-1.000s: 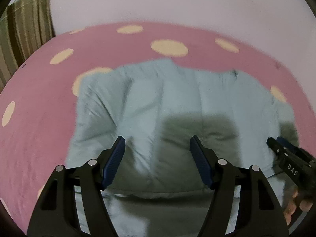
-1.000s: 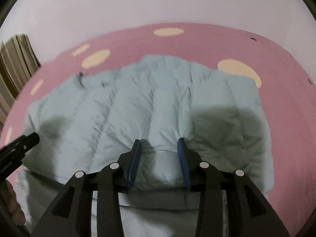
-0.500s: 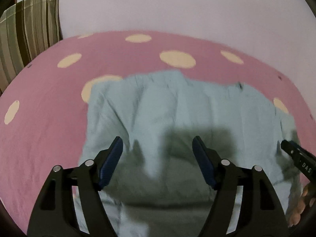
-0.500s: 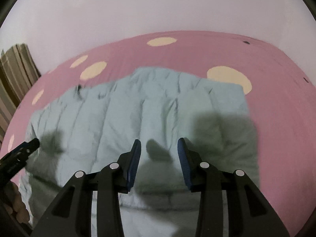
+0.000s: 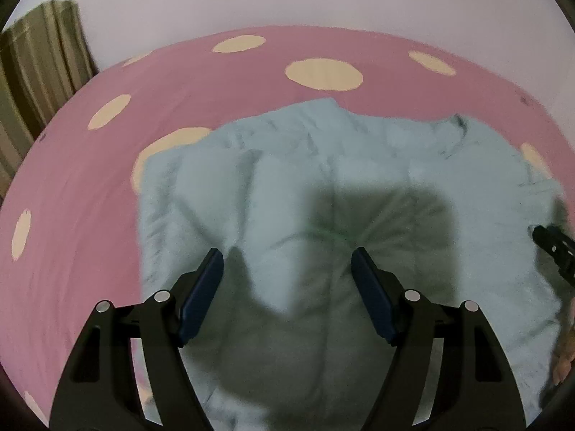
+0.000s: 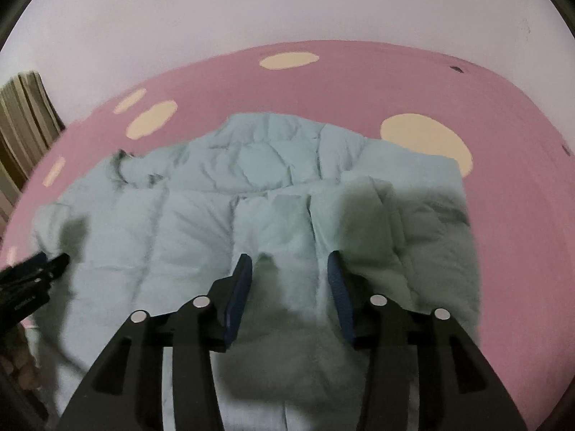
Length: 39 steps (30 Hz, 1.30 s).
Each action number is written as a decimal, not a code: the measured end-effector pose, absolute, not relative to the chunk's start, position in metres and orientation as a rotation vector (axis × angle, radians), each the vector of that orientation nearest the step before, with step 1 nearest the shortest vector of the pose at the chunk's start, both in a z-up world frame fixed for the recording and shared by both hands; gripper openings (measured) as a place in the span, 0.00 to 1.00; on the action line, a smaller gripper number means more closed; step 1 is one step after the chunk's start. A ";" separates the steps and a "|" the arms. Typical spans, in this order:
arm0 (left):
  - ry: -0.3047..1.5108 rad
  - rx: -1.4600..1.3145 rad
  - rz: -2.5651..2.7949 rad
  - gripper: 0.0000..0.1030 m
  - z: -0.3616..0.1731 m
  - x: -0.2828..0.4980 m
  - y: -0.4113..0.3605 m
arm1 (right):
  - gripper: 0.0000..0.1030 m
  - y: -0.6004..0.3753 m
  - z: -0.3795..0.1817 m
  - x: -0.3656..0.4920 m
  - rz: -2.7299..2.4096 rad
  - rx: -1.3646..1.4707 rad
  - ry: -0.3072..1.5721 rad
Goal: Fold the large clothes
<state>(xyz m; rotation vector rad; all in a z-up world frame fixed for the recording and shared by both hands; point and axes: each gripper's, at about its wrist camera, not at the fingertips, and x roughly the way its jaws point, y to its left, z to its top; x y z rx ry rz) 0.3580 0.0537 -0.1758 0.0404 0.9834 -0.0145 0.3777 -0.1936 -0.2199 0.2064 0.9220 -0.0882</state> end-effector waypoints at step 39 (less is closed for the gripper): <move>1.082 -0.274 -0.167 0.58 -0.192 0.037 0.173 | 0.50 -0.242 -0.243 0.041 0.065 0.385 0.976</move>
